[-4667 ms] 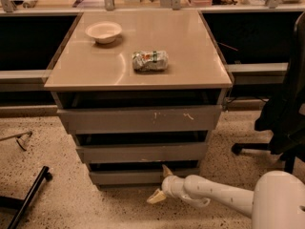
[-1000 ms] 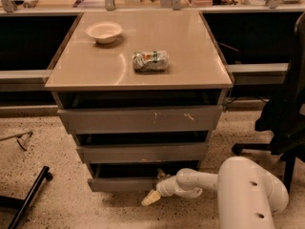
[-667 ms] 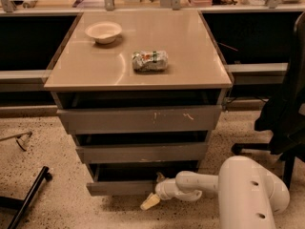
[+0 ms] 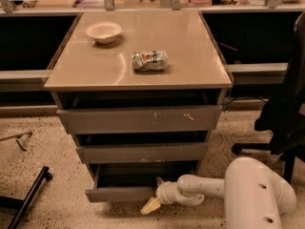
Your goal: Open bottom drawer
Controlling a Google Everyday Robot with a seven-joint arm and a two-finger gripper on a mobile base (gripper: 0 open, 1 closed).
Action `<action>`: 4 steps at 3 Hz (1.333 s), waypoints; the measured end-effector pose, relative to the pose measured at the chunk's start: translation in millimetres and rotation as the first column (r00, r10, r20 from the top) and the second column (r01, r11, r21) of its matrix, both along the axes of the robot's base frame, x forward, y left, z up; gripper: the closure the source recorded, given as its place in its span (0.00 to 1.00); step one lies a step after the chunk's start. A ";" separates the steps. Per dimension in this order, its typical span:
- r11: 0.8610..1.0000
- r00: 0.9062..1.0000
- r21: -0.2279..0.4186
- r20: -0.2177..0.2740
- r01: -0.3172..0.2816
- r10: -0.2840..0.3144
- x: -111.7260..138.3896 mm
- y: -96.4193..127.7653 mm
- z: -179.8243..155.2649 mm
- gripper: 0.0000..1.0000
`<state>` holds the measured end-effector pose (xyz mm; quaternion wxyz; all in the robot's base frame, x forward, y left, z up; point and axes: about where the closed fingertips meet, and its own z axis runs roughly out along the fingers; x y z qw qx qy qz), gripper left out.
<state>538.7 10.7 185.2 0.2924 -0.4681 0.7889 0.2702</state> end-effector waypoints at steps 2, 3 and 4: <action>1.000 1.000 0.006 -0.029 0.000 0.000 -12.9 0.7 -5.7 0.00; 1.000 0.999 0.005 -0.045 0.013 -0.013 -20.4 -2.4 -4.3 0.00; 1.000 0.999 0.005 -0.045 0.013 -0.013 -20.5 -2.4 -0.2 0.00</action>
Offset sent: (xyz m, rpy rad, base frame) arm -0.0580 -0.0008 -0.0412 0.0253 0.1331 -0.0054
